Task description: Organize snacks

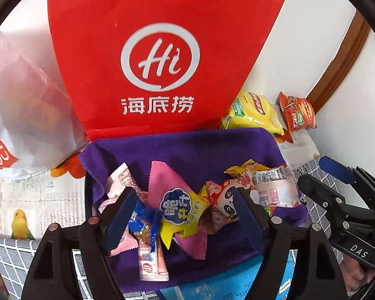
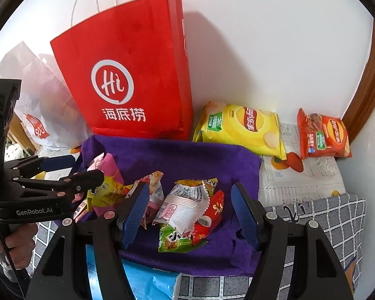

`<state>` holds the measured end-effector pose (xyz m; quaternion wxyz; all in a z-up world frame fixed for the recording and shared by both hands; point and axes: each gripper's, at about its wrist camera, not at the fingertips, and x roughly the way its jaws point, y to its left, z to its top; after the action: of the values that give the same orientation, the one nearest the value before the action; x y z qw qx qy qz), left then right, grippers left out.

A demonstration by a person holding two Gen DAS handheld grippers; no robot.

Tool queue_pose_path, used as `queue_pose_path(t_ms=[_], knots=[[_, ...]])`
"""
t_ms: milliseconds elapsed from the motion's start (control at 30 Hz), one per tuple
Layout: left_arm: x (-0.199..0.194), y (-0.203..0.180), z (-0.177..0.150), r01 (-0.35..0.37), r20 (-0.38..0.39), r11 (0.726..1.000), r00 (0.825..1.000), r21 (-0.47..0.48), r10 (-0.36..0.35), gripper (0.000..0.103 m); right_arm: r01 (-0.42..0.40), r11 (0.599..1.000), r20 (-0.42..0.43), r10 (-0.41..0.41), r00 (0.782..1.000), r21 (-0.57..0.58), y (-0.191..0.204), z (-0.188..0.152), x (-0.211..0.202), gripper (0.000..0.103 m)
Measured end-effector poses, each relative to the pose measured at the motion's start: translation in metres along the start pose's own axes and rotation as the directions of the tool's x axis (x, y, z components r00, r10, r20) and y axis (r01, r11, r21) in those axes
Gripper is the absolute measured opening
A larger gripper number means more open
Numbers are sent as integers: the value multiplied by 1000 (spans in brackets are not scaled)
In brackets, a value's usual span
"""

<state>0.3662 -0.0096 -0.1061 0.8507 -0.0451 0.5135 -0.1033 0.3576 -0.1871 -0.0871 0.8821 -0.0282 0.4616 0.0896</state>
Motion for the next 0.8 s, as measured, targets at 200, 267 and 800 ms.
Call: queue_pose_path(t_ms=[200, 267, 800], knots=[[-33, -12, 6, -17, 58, 1000, 998, 20, 16, 78, 29, 999, 28, -28, 999, -30, 4, 7, -20, 67], [-40, -13, 2, -12, 54, 1000, 998, 7, 12, 78, 21, 999, 44, -20, 999, -36, 5, 9, -28, 68], [-114, -28, -61, -60, 91, 998, 994, -7, 61, 79, -17, 1000, 80, 17, 997, -2, 18, -24, -99, 73]])
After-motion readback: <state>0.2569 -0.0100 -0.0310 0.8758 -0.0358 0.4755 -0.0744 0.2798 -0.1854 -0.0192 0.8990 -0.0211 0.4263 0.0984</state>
